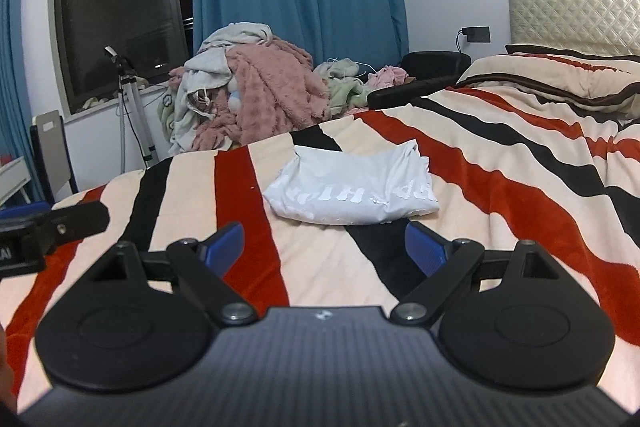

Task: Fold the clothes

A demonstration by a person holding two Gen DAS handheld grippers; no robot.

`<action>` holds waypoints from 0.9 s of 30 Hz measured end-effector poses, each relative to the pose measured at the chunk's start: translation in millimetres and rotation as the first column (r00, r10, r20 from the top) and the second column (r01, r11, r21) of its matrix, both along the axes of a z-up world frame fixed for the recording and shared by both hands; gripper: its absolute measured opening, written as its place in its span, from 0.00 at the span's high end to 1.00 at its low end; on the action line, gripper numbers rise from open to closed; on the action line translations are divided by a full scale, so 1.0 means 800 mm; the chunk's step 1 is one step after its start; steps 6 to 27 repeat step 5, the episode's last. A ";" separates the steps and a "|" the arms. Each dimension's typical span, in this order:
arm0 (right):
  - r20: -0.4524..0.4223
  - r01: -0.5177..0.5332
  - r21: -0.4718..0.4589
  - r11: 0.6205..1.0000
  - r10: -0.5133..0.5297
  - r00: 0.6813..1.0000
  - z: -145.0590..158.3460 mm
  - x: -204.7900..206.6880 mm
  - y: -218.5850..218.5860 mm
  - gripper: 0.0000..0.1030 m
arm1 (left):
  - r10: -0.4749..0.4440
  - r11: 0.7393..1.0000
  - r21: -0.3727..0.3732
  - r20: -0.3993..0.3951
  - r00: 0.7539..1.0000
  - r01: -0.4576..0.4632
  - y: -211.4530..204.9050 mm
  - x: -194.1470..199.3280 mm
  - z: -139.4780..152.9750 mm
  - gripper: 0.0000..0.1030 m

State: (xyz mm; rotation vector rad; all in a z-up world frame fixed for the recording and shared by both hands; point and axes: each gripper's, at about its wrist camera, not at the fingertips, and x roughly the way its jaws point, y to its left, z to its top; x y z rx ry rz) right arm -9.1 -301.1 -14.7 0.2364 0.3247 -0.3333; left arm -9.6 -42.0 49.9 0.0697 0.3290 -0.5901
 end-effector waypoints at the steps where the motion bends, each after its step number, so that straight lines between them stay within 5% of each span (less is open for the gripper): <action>1: -0.003 -0.001 0.000 1.000 0.001 1.000 0.000 0.000 0.000 0.13 | 0.000 1.000 -0.004 -0.002 1.000 0.000 0.001 0.000 0.000 0.00; 27: -0.012 -0.007 0.004 1.000 0.007 1.000 -0.001 0.001 0.002 0.13 | 0.006 1.000 -0.016 -0.008 1.000 -0.006 0.003 0.001 -0.001 0.00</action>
